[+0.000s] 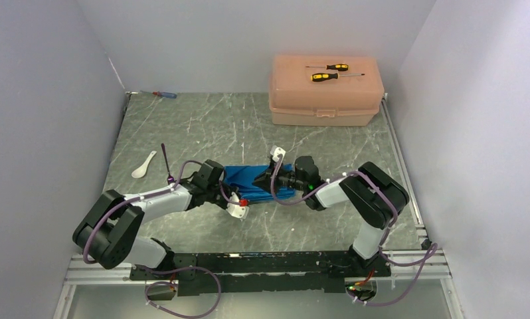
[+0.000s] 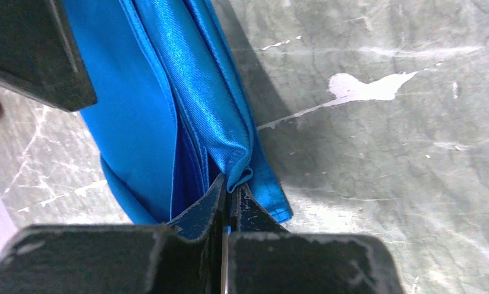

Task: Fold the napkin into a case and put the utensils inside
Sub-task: Pick up the 2/3-rectangle-folded napkin from the center of the board.

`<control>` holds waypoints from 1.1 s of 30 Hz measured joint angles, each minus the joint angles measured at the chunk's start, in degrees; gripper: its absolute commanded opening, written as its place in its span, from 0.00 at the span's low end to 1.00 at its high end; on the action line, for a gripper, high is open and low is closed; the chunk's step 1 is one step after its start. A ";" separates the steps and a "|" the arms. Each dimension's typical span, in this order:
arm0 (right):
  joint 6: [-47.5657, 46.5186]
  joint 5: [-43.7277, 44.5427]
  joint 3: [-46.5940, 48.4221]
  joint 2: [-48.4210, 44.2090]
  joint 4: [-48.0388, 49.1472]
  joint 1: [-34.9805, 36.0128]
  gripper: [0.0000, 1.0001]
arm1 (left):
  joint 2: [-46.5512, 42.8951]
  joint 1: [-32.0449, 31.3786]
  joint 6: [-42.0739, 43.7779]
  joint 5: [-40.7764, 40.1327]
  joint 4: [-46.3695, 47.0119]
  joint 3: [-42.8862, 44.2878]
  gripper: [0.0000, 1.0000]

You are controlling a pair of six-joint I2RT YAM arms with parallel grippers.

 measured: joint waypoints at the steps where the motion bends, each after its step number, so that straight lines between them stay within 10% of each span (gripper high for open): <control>1: -1.20 -0.76 -0.79 -0.74 0.70 0.17 0.29 | 0.31 0.22 -0.37 0.22 -0.20 0.00 0.03; 28: -16.13 7.52 -1.97 5.95 6.01 12.15 0.34 | 0.85 3.30 -8.61 3.28 -0.87 1.31 0.03; 29: -16.50 8.41 -1.97 5.95 6.51 12.44 0.51 | 0.85 3.34 -8.79 3.37 -0.87 1.31 0.03; 30: -16.79 9.07 -1.99 5.95 7.21 12.70 0.93 | 0.85 3.39 -8.90 3.39 -0.87 1.33 0.03; 33: -17.73 11.15 -2.82 5.73 9.40 13.62 1.00 | 0.85 3.45 -9.46 3.45 -0.90 1.60 0.03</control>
